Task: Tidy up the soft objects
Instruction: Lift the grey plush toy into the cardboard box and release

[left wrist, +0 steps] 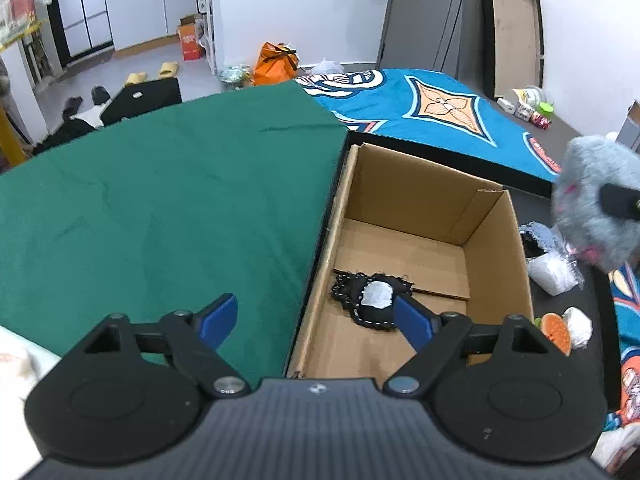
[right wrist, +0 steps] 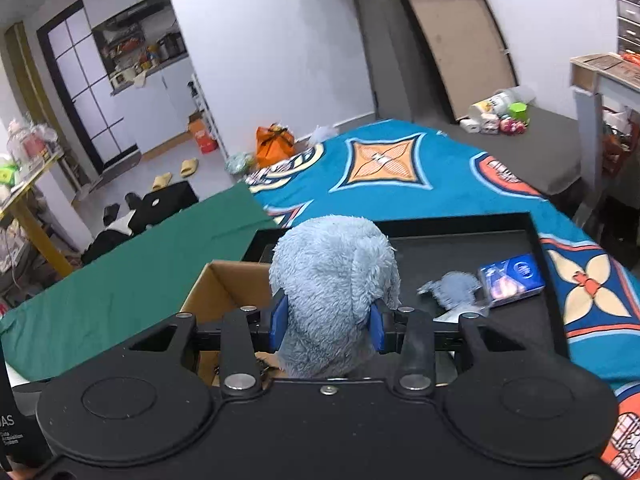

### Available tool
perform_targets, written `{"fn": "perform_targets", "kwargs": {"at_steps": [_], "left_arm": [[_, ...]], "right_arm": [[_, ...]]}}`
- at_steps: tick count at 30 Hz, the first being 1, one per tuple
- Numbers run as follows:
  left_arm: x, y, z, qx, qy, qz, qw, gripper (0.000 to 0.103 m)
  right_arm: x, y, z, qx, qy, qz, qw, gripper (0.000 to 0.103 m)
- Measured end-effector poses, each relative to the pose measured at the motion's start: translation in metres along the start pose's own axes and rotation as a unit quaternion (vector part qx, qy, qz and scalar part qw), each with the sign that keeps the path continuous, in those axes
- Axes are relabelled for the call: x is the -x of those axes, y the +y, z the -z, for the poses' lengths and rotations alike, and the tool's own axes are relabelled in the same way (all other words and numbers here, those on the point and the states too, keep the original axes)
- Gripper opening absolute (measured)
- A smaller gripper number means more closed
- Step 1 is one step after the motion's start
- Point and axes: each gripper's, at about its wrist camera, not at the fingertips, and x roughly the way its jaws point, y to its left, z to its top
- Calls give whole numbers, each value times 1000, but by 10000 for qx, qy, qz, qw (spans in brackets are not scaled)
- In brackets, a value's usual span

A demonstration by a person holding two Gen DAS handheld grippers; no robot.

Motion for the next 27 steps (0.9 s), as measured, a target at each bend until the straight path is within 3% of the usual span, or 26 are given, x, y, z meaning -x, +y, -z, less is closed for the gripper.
{"fn": "perform_targets", "kwargs": {"at_steps": [3,6,13,17,23,27], "left_arm": [[-4,3,2,14,-13,91,10000,82],[-9,7,2,102,48,210,9997,72],[-18,19,6,415,197,393,9982,31],[-21,23,8,493,243,456,9974,17],[-24,27,10,616,245,519,9965,14],[-26,28,9,667,274,541,9959,14]], "right_arm": [[-7,13,4,117,53,-18,9999,39],[-14,24,8,181,124,-30,9998,39],[-31,45,15,281,265,-4,9993,40],[-40,56,17,317,291,-37,9991,40],[-50,71,18,249,263,-221,9991,41],[-48,73,13,24,85,-488,9988,50]]}}
